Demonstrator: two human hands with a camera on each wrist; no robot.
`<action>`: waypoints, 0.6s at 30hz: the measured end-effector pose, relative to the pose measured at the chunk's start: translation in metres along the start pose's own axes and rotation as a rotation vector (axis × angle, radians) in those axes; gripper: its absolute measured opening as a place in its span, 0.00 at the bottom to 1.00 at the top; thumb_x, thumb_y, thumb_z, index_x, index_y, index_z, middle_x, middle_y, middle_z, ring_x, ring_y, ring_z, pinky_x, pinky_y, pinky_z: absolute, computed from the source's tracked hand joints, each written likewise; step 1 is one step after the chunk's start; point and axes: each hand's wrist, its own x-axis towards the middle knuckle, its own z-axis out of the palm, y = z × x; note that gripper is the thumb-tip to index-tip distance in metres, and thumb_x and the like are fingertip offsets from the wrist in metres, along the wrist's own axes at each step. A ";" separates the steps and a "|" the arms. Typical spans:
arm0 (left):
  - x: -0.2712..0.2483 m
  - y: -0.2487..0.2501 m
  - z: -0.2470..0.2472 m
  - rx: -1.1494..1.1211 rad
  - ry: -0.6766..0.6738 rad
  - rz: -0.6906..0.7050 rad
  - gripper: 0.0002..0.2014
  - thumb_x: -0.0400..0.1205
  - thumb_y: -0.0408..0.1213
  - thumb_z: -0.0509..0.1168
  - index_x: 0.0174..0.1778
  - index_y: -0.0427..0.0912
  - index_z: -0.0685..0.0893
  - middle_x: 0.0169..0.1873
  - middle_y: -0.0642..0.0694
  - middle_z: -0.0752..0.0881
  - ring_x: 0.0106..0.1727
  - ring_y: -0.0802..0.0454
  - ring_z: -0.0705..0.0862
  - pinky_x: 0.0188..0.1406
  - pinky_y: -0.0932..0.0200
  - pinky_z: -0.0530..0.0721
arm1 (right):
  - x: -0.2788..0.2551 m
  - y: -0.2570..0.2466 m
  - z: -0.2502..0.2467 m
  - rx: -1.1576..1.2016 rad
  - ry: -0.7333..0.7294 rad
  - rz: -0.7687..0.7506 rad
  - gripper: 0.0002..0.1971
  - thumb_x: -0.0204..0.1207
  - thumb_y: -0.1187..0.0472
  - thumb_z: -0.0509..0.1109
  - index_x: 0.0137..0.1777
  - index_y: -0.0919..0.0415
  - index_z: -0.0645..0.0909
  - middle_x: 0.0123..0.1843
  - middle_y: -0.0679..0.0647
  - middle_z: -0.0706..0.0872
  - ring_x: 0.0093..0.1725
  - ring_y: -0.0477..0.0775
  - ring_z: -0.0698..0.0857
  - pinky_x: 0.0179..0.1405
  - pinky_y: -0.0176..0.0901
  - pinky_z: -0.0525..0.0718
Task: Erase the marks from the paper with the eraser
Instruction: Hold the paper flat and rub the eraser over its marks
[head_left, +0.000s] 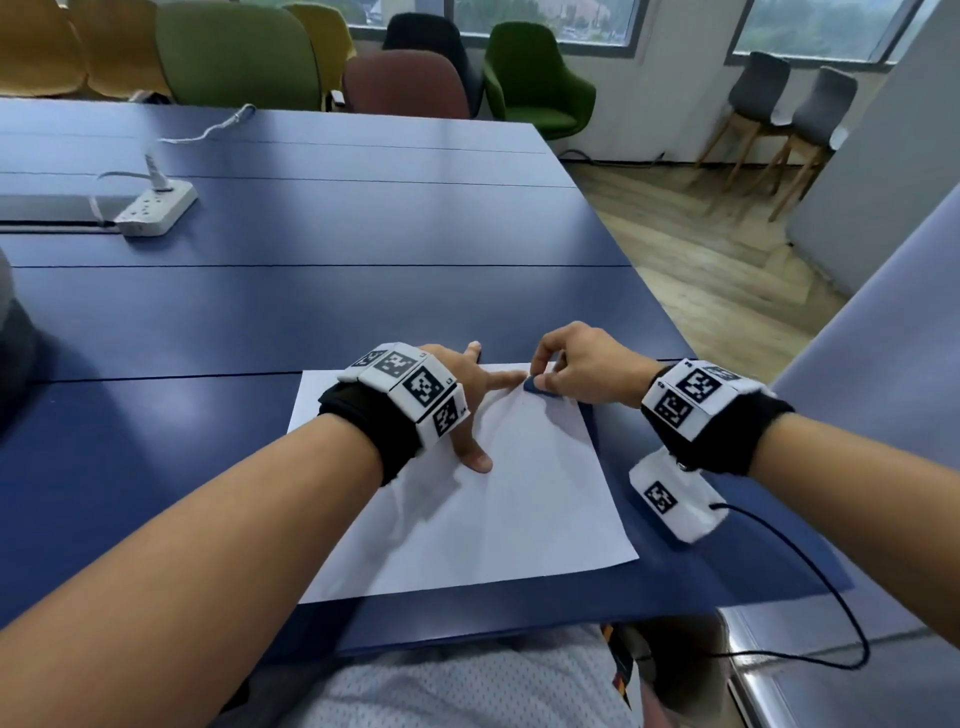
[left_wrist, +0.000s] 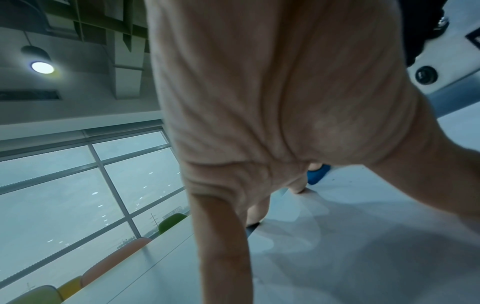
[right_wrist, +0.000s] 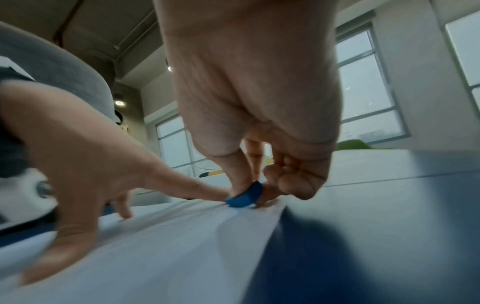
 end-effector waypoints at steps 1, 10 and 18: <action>0.000 0.000 0.000 -0.005 0.001 0.006 0.60 0.63 0.68 0.76 0.78 0.77 0.36 0.86 0.42 0.42 0.76 0.28 0.70 0.66 0.41 0.75 | -0.004 -0.003 0.005 0.013 -0.011 -0.003 0.05 0.73 0.58 0.74 0.45 0.57 0.85 0.40 0.49 0.81 0.38 0.49 0.81 0.31 0.34 0.75; -0.002 -0.001 0.002 -0.023 0.004 0.003 0.59 0.64 0.67 0.76 0.80 0.75 0.37 0.86 0.44 0.41 0.79 0.29 0.66 0.68 0.40 0.73 | -0.004 -0.005 0.006 -0.049 0.059 0.003 0.04 0.74 0.59 0.73 0.46 0.58 0.84 0.45 0.53 0.83 0.39 0.49 0.81 0.31 0.34 0.75; -0.004 -0.004 0.001 -0.064 -0.008 0.049 0.51 0.65 0.65 0.77 0.80 0.69 0.56 0.86 0.43 0.43 0.79 0.27 0.65 0.73 0.39 0.71 | -0.030 -0.027 0.029 0.002 -0.112 -0.242 0.05 0.71 0.65 0.73 0.46 0.59 0.82 0.36 0.44 0.81 0.29 0.41 0.78 0.33 0.34 0.75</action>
